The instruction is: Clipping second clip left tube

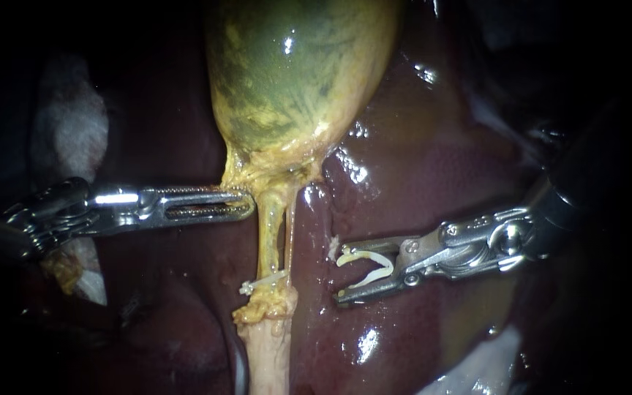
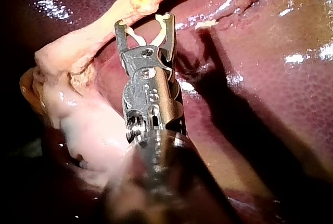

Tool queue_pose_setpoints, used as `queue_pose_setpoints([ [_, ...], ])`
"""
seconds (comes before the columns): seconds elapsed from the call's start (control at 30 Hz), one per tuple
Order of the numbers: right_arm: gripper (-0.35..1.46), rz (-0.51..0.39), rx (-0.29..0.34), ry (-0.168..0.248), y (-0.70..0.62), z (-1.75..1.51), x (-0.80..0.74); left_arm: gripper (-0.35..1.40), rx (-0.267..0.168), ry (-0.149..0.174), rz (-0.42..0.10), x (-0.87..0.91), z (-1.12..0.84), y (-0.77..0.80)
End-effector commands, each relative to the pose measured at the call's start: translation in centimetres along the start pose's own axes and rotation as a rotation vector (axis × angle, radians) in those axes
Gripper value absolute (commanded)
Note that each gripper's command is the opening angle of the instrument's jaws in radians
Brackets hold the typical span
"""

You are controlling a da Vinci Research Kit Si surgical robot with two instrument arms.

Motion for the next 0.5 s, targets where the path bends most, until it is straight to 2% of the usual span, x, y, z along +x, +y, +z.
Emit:
queue_pose_setpoints([
  [0.03, 0.6, 0.0, 0.0, 0.0, 0.0, 0.0, 0.0, -0.03, 0.0, 0.0, 0.0, 0.0, 0.0, 0.0],
  [0.27, 0.59, 0.0, 0.0, 0.0, 0.0, 0.0, 0.0, -0.03, 0.0, 0.0, 0.0, 0.0, 0.0, 0.0],
  [0.5, 0.59, 0.0, 0.0, 0.0, 0.0, 0.0, 0.0, 0.09, -0.001, 0.0, 0.0, 0.01, 0.0, 0.0],
])
